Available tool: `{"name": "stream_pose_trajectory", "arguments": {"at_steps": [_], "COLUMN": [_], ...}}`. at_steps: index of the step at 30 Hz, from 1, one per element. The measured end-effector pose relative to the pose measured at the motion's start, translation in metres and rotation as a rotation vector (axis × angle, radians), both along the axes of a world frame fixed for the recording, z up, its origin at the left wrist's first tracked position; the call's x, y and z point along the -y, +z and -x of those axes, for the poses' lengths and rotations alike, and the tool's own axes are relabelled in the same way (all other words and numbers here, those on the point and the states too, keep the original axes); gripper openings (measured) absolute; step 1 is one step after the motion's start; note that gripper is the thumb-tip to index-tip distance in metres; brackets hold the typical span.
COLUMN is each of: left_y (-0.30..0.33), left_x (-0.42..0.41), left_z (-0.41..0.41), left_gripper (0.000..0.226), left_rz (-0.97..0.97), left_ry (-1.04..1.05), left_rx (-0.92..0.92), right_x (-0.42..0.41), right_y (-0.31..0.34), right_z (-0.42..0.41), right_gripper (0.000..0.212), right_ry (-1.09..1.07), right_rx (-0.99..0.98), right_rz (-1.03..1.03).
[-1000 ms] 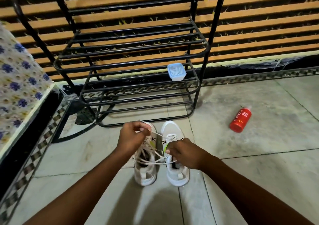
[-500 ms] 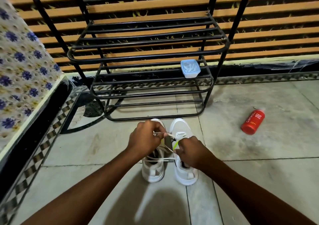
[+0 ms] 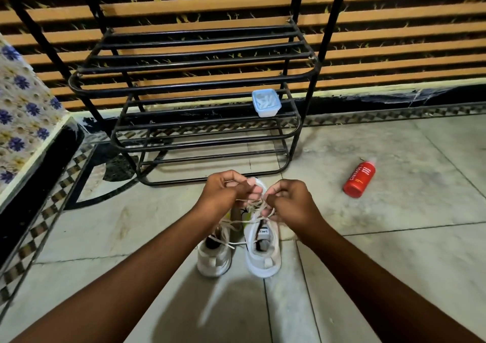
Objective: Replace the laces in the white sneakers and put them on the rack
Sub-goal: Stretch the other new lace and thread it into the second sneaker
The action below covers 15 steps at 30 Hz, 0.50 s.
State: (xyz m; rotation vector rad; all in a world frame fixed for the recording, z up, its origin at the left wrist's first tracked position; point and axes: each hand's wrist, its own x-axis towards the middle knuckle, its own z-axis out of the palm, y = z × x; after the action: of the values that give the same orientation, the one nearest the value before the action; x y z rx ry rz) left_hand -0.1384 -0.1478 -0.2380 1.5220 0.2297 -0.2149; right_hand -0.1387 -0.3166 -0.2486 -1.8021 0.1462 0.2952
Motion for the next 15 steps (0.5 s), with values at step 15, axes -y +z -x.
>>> {"name": "stream_pose_trajectory", "arguments": {"at_steps": [15], "left_y": [-0.005], "left_x": [0.011], "left_z": [-0.001], "left_gripper": [0.019], "left_rz": [-0.099], "left_ry": [-0.215], "left_rx": [0.102], "right_x": [0.027], "right_y": [0.033], "right_z": [-0.032], "right_gripper": [0.021], "right_ry": [0.256], "right_rx": [0.427], "right_rz": [0.465]}}
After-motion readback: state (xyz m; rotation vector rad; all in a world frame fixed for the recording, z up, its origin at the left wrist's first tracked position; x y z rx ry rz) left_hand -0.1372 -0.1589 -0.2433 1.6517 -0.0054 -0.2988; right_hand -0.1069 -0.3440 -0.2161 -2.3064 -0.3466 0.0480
